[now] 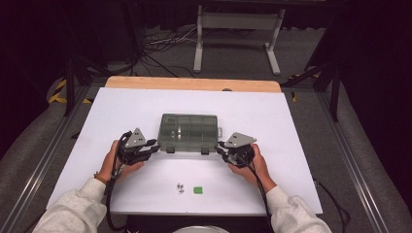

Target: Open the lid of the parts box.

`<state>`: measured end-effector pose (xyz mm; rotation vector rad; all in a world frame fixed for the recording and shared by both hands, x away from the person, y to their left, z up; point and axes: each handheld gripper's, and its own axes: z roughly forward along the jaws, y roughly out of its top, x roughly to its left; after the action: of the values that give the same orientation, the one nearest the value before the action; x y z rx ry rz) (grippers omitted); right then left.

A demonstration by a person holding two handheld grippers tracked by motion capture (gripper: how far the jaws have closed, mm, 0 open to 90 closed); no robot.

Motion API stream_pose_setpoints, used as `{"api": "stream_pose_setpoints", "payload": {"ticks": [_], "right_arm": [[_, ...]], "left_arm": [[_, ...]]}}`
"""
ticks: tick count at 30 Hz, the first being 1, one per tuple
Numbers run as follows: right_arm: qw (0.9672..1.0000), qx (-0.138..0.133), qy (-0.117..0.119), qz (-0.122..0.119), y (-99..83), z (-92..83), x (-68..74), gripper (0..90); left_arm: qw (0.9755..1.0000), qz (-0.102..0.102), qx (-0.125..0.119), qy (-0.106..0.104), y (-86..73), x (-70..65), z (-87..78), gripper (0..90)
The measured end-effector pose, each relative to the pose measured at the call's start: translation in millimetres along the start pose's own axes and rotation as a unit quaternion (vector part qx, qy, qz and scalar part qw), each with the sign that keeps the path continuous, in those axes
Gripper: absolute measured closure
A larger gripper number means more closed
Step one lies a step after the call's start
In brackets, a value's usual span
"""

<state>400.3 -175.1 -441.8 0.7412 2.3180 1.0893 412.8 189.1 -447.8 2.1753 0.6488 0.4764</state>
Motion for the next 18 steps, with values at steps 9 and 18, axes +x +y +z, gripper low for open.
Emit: {"api": "stream_pose_setpoints", "payload": {"ticks": [9, 18], "right_arm": [[0.9999, -0.003, -0.003, -0.009, -1.3, -3.5, 0.0, 83.3], [0.9997, 0.001, -0.010, -0.022, -0.3, -2.6, 2.7, 90.0]], "left_arm": [[1.0000, 0.000, -0.002, 0.004, -0.2, 0.0, -2.6, 79.7], [0.9998, 0.015, 0.008, -0.005, 1.5, -2.4, -2.3, 90.0]]}}
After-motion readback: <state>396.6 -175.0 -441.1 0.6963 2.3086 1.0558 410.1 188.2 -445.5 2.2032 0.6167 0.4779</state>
